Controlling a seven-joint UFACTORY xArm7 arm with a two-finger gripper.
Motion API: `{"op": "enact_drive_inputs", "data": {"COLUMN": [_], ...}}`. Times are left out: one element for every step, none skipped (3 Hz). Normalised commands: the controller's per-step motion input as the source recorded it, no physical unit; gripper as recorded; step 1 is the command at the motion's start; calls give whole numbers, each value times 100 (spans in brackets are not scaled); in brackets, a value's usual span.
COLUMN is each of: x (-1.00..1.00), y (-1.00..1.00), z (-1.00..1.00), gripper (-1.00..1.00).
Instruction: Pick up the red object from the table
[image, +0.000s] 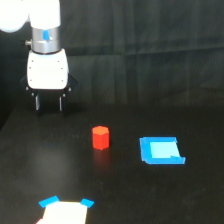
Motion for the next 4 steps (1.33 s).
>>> {"op": "enact_drive_inputs", "data": {"x": [100,90,100,100], "y": [-100,-79,-51,-44], "z": [-100,-75,-100,-93], "gripper": [100,100,100,84]}}
